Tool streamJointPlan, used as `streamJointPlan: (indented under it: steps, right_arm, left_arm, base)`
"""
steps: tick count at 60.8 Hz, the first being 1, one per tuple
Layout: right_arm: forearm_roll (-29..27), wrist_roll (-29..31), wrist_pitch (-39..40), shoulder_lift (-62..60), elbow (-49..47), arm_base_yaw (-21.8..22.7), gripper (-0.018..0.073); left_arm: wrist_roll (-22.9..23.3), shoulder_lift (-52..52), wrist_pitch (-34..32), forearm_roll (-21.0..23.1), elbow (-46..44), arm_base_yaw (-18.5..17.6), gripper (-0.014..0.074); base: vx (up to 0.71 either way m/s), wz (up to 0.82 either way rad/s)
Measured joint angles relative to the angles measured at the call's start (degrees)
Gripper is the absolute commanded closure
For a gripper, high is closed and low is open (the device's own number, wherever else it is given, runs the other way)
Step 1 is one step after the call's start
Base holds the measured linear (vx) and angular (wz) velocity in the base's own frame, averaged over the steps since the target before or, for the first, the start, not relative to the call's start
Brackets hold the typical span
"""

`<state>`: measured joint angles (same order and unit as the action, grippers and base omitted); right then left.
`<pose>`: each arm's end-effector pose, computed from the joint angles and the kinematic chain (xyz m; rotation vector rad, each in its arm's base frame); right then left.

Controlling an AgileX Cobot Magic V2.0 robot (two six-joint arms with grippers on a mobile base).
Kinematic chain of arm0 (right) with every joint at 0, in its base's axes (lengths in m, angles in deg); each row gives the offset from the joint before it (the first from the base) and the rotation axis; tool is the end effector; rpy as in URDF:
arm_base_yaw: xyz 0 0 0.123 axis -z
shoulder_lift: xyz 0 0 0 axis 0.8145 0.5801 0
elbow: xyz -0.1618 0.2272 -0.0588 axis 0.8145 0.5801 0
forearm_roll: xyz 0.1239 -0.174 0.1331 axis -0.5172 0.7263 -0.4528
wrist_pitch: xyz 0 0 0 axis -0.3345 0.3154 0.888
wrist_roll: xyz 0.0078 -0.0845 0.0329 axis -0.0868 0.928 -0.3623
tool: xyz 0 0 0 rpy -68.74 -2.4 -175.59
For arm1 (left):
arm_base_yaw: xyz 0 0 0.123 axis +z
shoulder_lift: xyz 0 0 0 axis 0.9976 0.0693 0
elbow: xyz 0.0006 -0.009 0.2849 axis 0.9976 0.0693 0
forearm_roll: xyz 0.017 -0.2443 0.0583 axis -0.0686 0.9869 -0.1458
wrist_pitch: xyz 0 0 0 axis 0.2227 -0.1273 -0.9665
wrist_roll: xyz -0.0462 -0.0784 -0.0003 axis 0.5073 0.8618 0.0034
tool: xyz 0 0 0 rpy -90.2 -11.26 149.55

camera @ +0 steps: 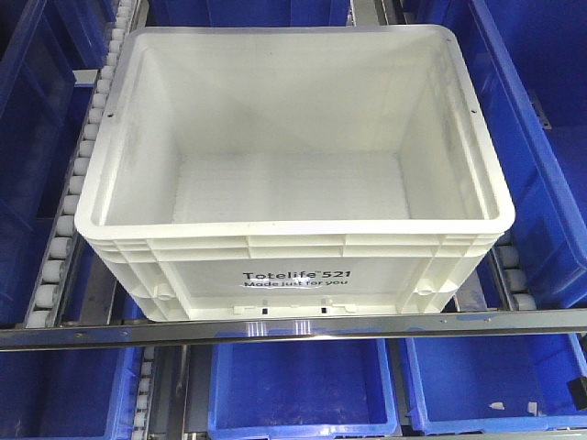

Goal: Move bin from left to right shelf

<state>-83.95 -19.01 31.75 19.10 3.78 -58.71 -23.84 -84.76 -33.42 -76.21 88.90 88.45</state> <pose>0.0558 0.0042 0.2105 -0.0800 1.4326 0.0296 0.0565 0.0023 0.2020 -0.0819 1.5291 -0.0191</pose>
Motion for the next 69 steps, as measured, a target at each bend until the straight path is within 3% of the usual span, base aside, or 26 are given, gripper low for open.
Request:
streamJointPlan:
  steps: [15, 69]
  right_arm:
    - [-0.91, -0.26, 0.08, 0.00, 0.00, 2.66, 0.0567]
    - [-0.91, -0.23, -0.86, 0.00, 0.00, 1.54, 0.0567]
  left_arm:
    - [0.00, 0.00, 0.00, 0.00, 0.00, 0.00, 0.0595]
    - [0.00, 0.00, 0.00, 0.00, 0.00, 0.00, 0.0595]
  base:
    - [0.00, 0.00]
    - [0.00, 0.00]
